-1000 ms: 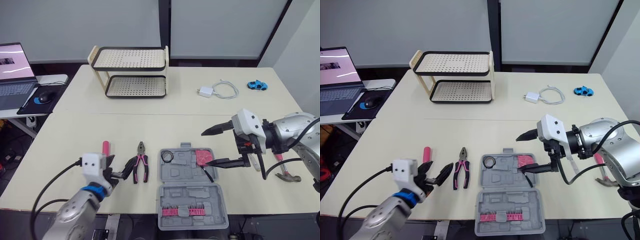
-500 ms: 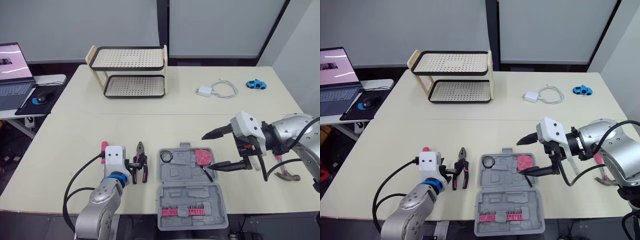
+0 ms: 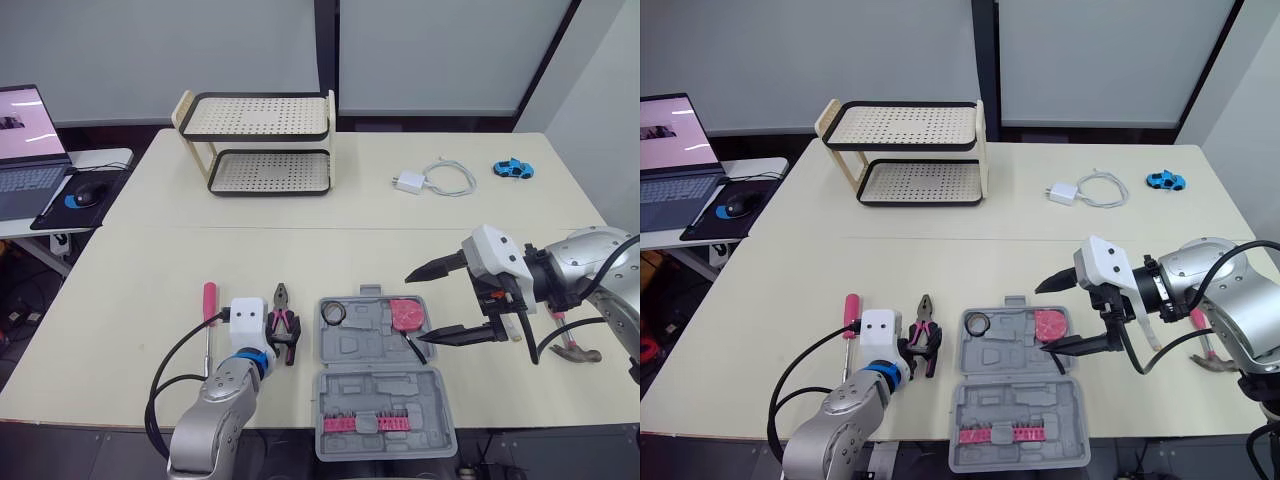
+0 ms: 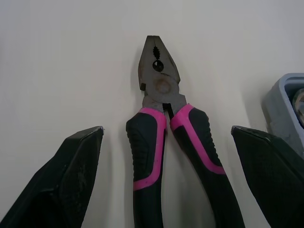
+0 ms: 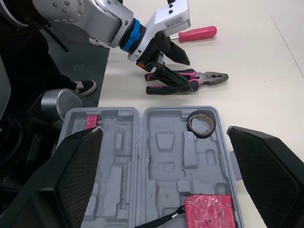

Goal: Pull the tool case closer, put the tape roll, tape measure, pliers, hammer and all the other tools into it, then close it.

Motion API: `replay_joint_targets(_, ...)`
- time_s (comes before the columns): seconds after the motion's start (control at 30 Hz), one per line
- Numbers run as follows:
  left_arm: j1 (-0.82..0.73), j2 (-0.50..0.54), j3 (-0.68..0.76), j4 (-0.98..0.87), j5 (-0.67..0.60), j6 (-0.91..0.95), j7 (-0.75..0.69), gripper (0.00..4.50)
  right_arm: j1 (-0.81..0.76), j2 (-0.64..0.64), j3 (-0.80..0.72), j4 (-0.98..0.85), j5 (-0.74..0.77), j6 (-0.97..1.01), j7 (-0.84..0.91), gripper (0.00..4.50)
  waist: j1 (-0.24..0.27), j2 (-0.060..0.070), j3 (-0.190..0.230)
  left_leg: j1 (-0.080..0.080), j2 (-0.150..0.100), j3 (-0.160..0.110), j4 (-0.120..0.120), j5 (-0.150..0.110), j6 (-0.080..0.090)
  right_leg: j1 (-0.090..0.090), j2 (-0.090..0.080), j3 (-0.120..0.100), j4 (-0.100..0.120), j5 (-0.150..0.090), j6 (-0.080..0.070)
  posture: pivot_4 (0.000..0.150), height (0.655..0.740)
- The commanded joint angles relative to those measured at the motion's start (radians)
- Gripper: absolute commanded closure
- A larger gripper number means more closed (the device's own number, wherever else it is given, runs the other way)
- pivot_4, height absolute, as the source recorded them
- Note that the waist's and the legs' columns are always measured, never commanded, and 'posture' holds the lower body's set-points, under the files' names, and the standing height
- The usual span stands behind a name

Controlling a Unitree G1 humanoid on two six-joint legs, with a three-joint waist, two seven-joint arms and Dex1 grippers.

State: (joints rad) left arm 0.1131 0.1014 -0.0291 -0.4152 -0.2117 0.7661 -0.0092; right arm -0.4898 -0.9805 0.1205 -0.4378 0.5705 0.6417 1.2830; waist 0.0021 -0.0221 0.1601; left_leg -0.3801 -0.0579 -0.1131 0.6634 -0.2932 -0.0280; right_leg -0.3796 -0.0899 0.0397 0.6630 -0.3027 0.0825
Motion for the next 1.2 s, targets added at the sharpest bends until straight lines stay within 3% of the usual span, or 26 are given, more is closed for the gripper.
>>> replay_joint_targets(0.03, -0.027, -0.007, -0.023, 0.005, 0.027, 0.029, 0.016, 0.0, -0.005, -0.016, -0.017, -0.034, 0.003, 0.001, 0.004, 0.02, 0.0, 0.0, 0.0, 0.0, 0.0, 0.0, 0.0, 0.0, 0.0, 0.0, 0.0, 0.0, 0.0, 0.0, 0.0, 0.15, 0.74)
replay_joint_targets(0.27, -0.044, -0.012, -0.015, 0.024, 0.046, 0.076, 0.028, 0.0, 0.0, -0.016, -0.021, -0.041, 0.006, 0.012, -0.003, 0.02, 0.001, 0.0, 0.0, 0.0, 0.0, 0.0, 0.0, 0.0, -0.001, 0.0, 0.0, 0.0, 0.0, 0.0, 0.0, 0.15, 0.74)
replay_joint_targets(0.5, -0.053, -0.009, 0.004, 0.035, 0.047, 0.113, 0.021, 2.0, 0.001, -0.016, -0.028, -0.048, 0.01, 0.026, -0.01, 0.0, 0.002, 0.001, 0.0, 0.0, 0.0, 0.0, 0.0, 0.0, 0.0, 0.0, 0.0, 0.0, 0.0, 0.0, 0.0, 0.15, 0.74)
replay_joint_targets(0.83, -0.074, 0.047, 0.057, -0.039, 0.033, 0.016, -0.052, 2.01, -0.016, 0.002, -0.042, -0.057, 0.022, 0.035, -0.046, 0.0, 0.002, 0.0, 0.0, 0.0, 0.0, 0.0, 0.0, 0.0, -0.001, -0.001, 0.0, 0.0, 0.0, 0.0, 0.0, 0.15, 0.74)
replay_joint_targets(1.03, -0.139, 0.218, 0.059, -0.141, 0.007, -0.068, -0.221, 2.02, -0.011, 0.023, -0.071, -0.097, 0.042, 0.058, -0.106, 0.0, 0.002, 0.0, 0.0, -0.003, 0.0, 0.0, 0.0, 0.001, -0.002, -0.004, 0.0, 0.0, 0.001, 0.0, 0.0, 0.15, 0.74)
replay_joint_targets(1.2, -0.284, 0.425, -0.017, -0.098, -0.039, -0.16, -0.52, 2.02, 0.016, 0.037, -0.129, -0.171, 0.076, 0.097, -0.2, 0.0, 0.004, 0.001, 0.0, -0.003, 0.0, 0.0, 0.0, 0.001, -0.002, -0.004, 0.0, 0.0, 0.001, 0.0, 0.0, 0.15, 0.74)
